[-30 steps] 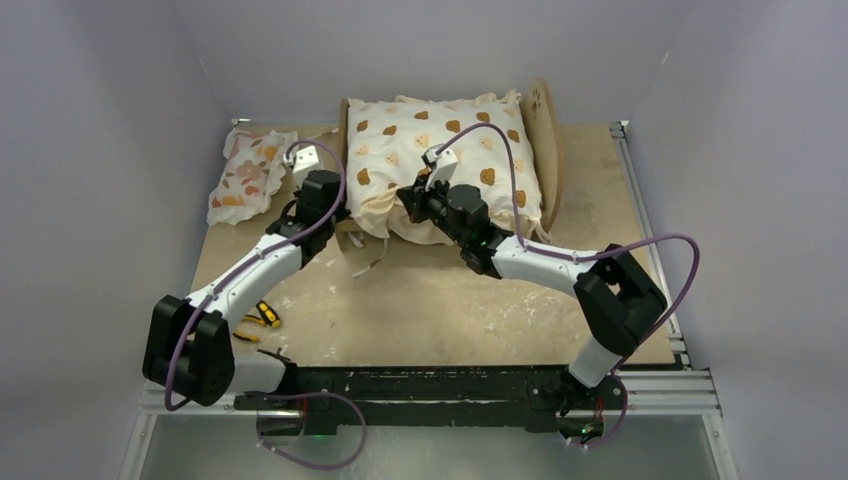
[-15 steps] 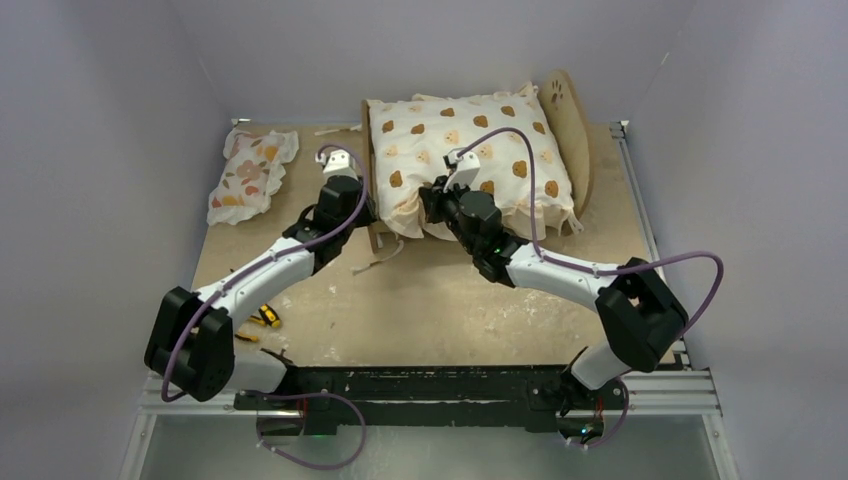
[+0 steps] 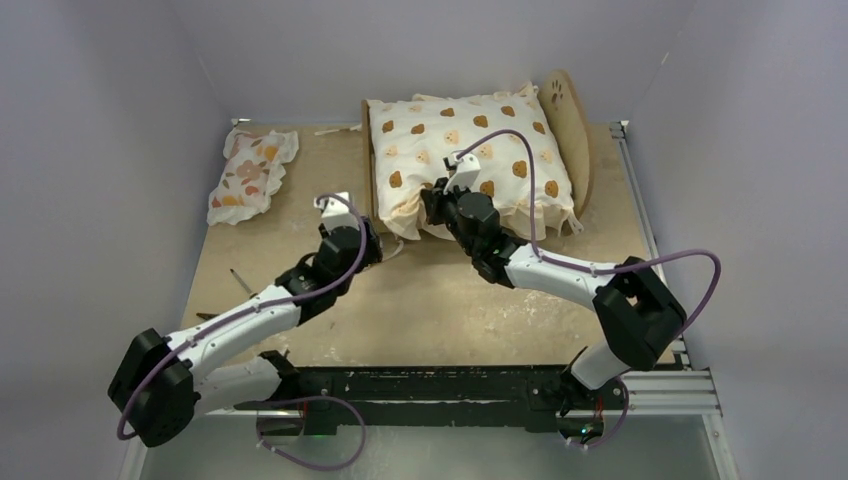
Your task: Set up the pet bed
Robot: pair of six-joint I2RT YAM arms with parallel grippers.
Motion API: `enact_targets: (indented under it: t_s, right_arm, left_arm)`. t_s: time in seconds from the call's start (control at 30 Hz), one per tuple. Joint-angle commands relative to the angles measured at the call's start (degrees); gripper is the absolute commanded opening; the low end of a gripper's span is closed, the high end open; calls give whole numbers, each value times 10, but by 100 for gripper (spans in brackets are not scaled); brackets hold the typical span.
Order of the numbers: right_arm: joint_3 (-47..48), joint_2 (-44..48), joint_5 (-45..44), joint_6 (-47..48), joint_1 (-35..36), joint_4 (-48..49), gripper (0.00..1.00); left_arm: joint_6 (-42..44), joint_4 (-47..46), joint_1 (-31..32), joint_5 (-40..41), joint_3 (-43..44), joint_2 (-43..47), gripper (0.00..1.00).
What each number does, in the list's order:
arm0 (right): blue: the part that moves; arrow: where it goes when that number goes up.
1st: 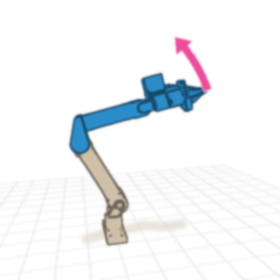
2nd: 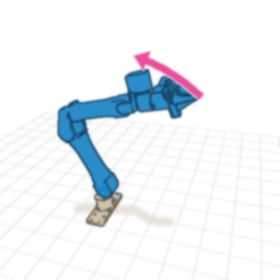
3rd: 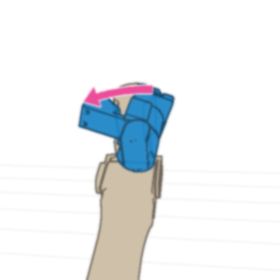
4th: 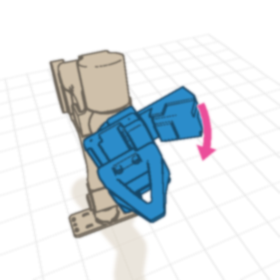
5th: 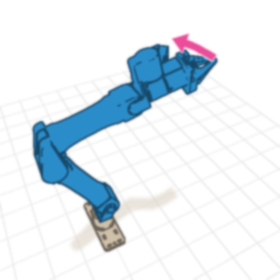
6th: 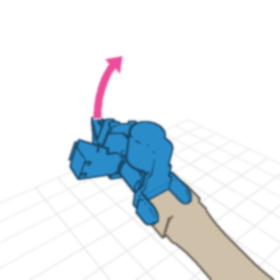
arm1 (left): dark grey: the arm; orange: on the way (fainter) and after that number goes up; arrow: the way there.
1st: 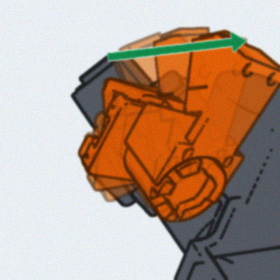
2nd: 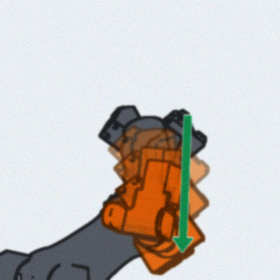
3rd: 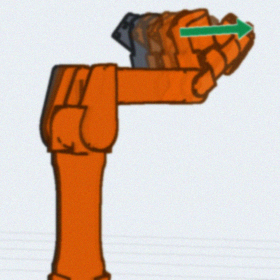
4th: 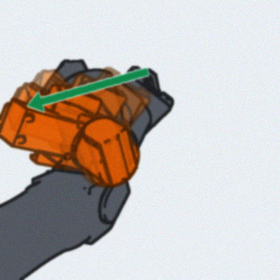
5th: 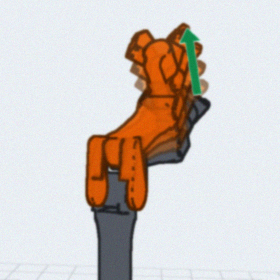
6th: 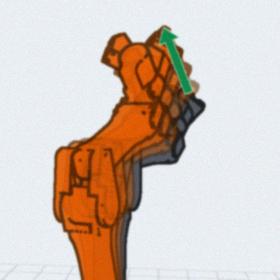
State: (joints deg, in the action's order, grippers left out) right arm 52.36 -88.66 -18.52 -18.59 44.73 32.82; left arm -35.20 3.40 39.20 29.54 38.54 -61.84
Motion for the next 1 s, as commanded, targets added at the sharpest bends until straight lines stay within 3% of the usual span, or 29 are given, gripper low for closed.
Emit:
enact_targets:
  t_s: [0.0,0.33,0.67,0.97]
  right_arm:
    - [-4,-4,5,-8,1,27,0]
    - [-6,-16,37,-12,1,40,0]
    - [-8,-25,60,-16,1,50,0]
    - [-7,-32,73,-20,0,51,0]
  left_arm:
    - [-43,-108,52,98,-81,-31,54]
    - [-55,-304,79,218,-113,-198,59]
    - [-48,-471,79,243,-105,-311,61]
    - [-73,-518,80,322,-67,-420,64]
